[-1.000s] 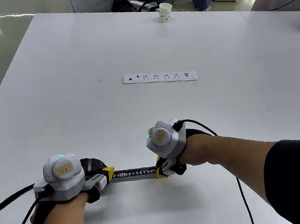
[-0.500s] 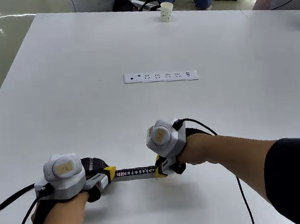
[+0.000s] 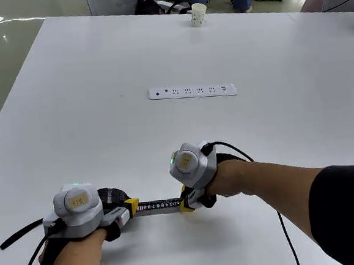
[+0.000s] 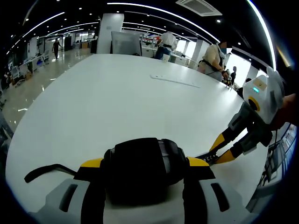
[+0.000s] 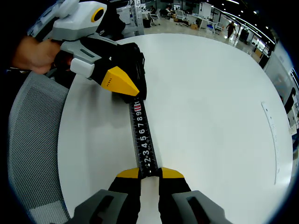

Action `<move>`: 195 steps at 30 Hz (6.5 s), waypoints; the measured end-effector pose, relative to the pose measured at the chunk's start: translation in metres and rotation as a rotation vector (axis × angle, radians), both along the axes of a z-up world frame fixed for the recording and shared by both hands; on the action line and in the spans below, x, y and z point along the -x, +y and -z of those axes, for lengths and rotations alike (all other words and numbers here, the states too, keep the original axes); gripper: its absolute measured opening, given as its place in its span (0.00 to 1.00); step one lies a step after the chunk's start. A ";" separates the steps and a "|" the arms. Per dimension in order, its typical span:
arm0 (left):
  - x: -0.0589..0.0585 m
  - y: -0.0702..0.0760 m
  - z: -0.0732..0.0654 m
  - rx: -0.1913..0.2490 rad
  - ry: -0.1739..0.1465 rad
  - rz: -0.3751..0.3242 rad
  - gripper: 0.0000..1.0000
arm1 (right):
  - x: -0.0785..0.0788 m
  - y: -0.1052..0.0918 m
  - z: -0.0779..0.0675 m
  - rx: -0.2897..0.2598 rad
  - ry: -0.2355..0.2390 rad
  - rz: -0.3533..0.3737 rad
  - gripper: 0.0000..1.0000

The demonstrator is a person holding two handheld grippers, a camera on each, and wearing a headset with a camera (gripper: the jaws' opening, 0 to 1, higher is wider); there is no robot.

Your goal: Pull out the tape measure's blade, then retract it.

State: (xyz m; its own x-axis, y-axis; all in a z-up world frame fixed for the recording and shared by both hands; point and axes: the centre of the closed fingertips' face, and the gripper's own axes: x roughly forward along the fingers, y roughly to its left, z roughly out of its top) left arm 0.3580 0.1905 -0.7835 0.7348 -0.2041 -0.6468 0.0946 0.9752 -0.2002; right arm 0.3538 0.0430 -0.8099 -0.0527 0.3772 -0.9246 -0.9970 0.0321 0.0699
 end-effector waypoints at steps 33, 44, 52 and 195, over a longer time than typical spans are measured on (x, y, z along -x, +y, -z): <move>-0.001 0.001 0.000 0.011 0.005 -0.001 0.63 | 0.001 0.010 0.000 -0.003 0.000 -0.005 0.10; -0.001 0.000 0.000 0.011 0.007 0.000 0.63 | 0.000 0.014 0.000 -0.004 0.004 -0.001 0.10; -0.002 0.000 0.000 0.010 0.007 0.001 0.63 | 0.001 0.016 0.001 -0.005 0.003 -0.003 0.10; 0.001 -0.001 -0.002 0.059 0.016 -0.008 0.62 | 0.011 0.073 -0.001 -0.094 0.013 -0.001 0.10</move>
